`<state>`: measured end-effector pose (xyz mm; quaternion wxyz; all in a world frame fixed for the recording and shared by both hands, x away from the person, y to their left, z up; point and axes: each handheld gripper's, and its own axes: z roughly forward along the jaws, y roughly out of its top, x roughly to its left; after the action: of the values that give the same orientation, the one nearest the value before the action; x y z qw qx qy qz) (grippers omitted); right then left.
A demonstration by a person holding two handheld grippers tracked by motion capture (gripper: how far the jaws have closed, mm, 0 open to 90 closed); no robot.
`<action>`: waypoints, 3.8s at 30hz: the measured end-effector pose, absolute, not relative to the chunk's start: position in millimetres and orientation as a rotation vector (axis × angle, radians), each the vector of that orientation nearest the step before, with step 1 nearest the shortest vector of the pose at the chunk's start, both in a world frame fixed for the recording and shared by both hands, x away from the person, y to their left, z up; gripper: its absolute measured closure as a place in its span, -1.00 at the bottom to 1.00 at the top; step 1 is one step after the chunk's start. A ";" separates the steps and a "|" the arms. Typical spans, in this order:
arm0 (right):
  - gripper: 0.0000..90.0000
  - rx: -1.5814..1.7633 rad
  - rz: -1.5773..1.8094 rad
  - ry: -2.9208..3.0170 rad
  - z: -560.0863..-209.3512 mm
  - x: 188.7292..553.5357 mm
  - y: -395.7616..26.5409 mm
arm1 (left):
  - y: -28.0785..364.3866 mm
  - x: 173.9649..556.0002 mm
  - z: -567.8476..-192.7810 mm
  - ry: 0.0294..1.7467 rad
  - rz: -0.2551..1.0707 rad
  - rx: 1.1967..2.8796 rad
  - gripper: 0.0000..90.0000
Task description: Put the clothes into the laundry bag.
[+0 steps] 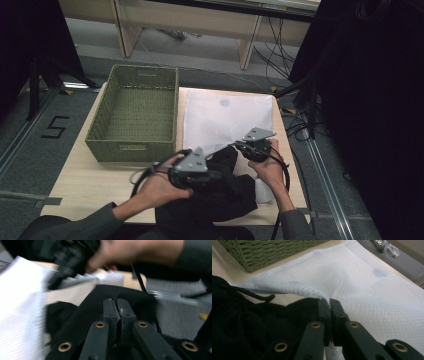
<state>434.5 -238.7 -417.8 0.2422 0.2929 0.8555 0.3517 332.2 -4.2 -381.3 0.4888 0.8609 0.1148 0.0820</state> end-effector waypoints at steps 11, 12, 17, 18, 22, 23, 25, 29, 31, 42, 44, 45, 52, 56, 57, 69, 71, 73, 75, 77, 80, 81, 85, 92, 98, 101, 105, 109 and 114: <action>0.99 0.800 1.011 2.321 -409.2 429.4 -234.0 | -14.1 387.8 -406.2 0.496 0.154 2.086 0.04; 0.99 0.754 1.003 2.327 -407.6 431.2 -235.2 | -5.1 393.0 -399.3 0.527 0.177 2.063 -0.03; 0.99 0.737 1.014 2.327 -401.8 429.0 -231.1 | 23.3 418.8 -384.4 0.591 0.221 2.051 -0.20; 0.99 0.731 1.015 2.326 -401.5 428.9 -230.1 | 26.9 425.1 -386.1 0.617 0.236 2.052 -0.18; 0.99 0.721 1.021 2.323 -397.9 427.4 -225.3 | 26.6 438.6 -403.8 0.651 0.252 2.101 -0.12; 0.99 0.717 1.024 2.331 -397.0 427.3 -224.5 | 22.7 440.7 -410.0 0.656 0.251 2.100 -0.12; 0.99 0.719 1.026 2.337 -395.9 426.4 -221.6 | 16.6 444.7 -417.3 0.654 0.235 2.088 -0.11; 0.99 0.698 1.026 2.346 -397.0 425.3 -216.1 | 1.8 455.4 -432.4 0.561 0.289 2.124 0.62; 0.98 0.695 1.025 2.344 -397.9 424.8 -215.6 | 0.4 462.9 -436.9 0.546 0.345 2.142 0.93; 0.02 0.727 1.155 2.474 -385.3 368.9 -208.5 | 25.4 467.4 -414.1 0.510 0.351 2.153 0.95; -0.06 0.730 1.165 2.487 -385.5 356.4 -207.9 | 23.9 466.6 -414.4 0.504 0.354 2.155 0.95; -0.09 0.761 1.160 2.503 -388.4 348.9 -207.3 | 23.0 466.5 -414.2 0.494 0.360 2.153 0.95; -0.04 0.858 0.992 2.613 -440.4 345.7 -202.0 | 13.3 460.3 -411.7 0.458 0.357 2.153 0.94; 0.62 0.938 0.889 2.690 -461.5 359.0 -195.4 | 10.6 458.4 -412.0 0.442 0.343 2.155 0.94; 0.82 0.925 0.895 2.682 -460.9 363.1 -194.9 | 10.3 457.3 -411.4 0.419 0.331 2.152 0.94; 0.92 1.025 0.907 2.403 -428.5 441.5 -213.2 | 13.0 454.3 -405.4 0.407 0.325 2.151 0.95; 0.92 1.045 0.853 2.441 -444.6 445.8 -210.2 | 13.3 454.6 -406.1 0.405 0.328 2.153 0.95; 0.90 1.078 0.695 2.515 -481.7 453.8 -210.1 | 14.7 455.8 -405.0 0.375 0.343 2.166 0.95; 0.85 1.116 0.741 2.490 -484.0 455.5 -212.3 | 14.8 455.6 -404.9 0.383 0.340 2.158 0.95; 0.57 1.184 0.799 2.437 -471.9 455.0 -217.8 | 14.8 454.9 -405.2 0.409 0.324 2.148 0.95; 0.16 1.118 0.954 2.377 -431.6 440.8 -230.3 | 16.5 456.7 -404.7 0.398 0.328 2.157 0.95; 0.12 1.146 0.989 2.383 -420.6 430.7 -230.5 | 18.5 458.3 -404.3 0.409 0.327 2.156 0.95; 0.01 1.046 1.093 2.408 -397.9 403.4 -225.2 | 22.3 462.3 -405.4 0.430 0.324 2.152 0.95; -0.14 0.835 1.190 2.554 -401.9 371.7 -182.2 | 25.8 464.9 -404.8 0.421 0.328 2.160 0.95; -0.49 0.847 1.039 2.670 -443.3 374.3 -146.4 | 25.9 465.6 -406.9 0.465 0.303 2.136 0.95; -0.23 0.825 0.855 2.709 -471.6 373.7 -132.4 | 28.3 467.3 -407.9 0.462 0.306 2.154 0.95; 0.54 0.701 0.808 2.691 -467.7 377.5 -138.4 | 29.7 466.8 -406.7 0.450 0.309 2.155 0.95; 0.81 0.687 0.884 2.616 -443.2 379.1 -154.8 | 32.6 467.0 -404.9 0.451 0.307 2.152 0.95; 0.82 0.839 0.964 2.438 -401.5 393.2 -197.9 | 34.6 467.1 -403.2 0.452 0.311 2.146 0.96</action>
<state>393.2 -197.9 -401.5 0.1932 0.2991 0.8691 0.3434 467.1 34.6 -403.2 0.4467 0.8668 0.1824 0.1255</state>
